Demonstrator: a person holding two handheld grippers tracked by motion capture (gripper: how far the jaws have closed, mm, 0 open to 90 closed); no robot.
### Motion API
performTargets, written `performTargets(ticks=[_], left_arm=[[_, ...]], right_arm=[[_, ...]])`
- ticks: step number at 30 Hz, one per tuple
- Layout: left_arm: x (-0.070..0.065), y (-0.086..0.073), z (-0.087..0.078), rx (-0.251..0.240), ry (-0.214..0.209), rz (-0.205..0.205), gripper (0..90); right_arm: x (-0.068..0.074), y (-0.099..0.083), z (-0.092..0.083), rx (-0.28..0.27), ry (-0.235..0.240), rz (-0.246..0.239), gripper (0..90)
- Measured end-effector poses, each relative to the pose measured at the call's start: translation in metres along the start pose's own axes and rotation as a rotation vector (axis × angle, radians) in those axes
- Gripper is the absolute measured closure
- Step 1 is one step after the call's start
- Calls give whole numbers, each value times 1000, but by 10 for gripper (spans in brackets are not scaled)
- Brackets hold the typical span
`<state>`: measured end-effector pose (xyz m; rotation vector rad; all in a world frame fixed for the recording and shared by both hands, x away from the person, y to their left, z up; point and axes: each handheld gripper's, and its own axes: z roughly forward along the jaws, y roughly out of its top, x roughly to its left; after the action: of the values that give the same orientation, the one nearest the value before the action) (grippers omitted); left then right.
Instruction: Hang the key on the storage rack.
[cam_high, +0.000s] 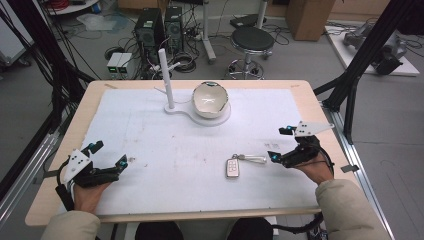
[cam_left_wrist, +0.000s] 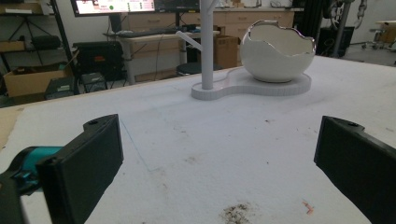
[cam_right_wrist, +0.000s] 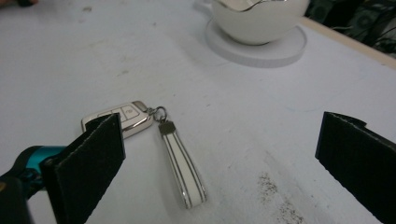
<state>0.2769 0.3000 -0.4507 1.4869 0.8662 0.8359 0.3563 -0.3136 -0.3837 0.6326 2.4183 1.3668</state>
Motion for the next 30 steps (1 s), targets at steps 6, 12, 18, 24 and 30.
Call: performTargets(ticks=[6, 12, 18, 24, 30], left_arm=[[0, 0, 0, 0, 0, 1, 17], [0, 0, 0, 1, 2, 6, 17], [0, 0, 0, 0, 1, 7, 17], [0, 0, 0, -1, 0, 4, 17], [0, 0, 0, -3, 2, 7, 17]], right_arm=[[-3, 12, 16, 124, 61, -36, 6], [-4, 16, 29, 254, 99, -78, 6], [-6, 11, 45, 387, 124, -93, 6], [-5, 8, 54, 441, 138, -94, 10], [-3, 6, 62, 492, 162, -104, 69]])
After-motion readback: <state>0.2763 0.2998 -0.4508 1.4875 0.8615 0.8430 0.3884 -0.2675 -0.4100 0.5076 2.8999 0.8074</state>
